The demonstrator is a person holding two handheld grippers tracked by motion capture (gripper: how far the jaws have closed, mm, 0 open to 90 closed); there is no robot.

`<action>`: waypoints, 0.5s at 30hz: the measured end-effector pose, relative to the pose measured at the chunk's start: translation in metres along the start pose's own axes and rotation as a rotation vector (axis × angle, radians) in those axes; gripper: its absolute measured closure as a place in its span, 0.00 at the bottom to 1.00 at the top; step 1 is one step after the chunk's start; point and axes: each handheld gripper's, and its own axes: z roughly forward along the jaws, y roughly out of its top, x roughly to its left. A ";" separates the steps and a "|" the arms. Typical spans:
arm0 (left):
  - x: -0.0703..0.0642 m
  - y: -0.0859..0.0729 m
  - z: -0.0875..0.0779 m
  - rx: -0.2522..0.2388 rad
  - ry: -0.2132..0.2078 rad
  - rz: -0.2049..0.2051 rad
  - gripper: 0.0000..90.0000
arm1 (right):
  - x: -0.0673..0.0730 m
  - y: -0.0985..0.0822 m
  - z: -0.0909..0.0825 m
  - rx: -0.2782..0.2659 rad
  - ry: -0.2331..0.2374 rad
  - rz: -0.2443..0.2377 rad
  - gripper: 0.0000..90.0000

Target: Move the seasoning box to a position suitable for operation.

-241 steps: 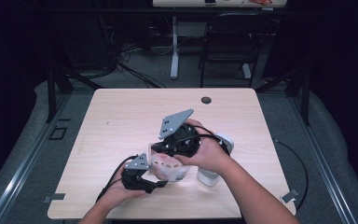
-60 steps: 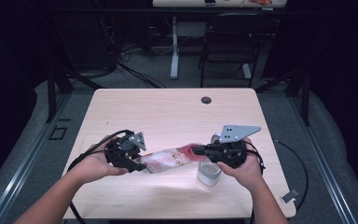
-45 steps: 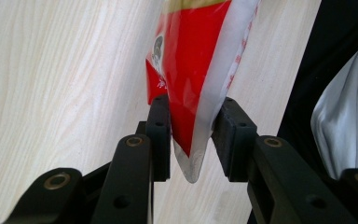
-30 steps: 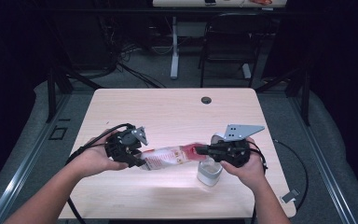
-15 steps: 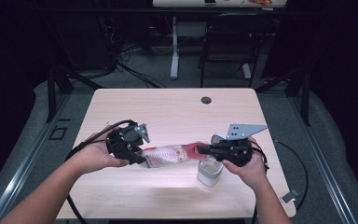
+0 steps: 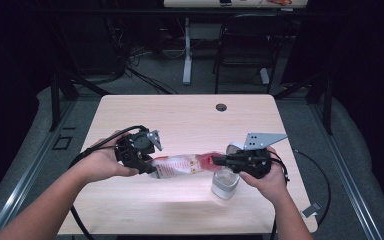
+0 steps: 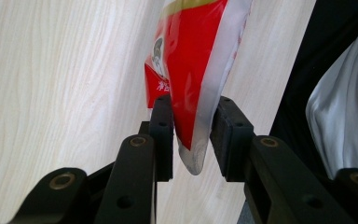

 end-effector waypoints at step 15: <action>0.001 0.011 -0.006 0.020 -0.002 0.022 0.80 | -0.004 -0.002 -0.004 0.024 -0.005 0.009 0.99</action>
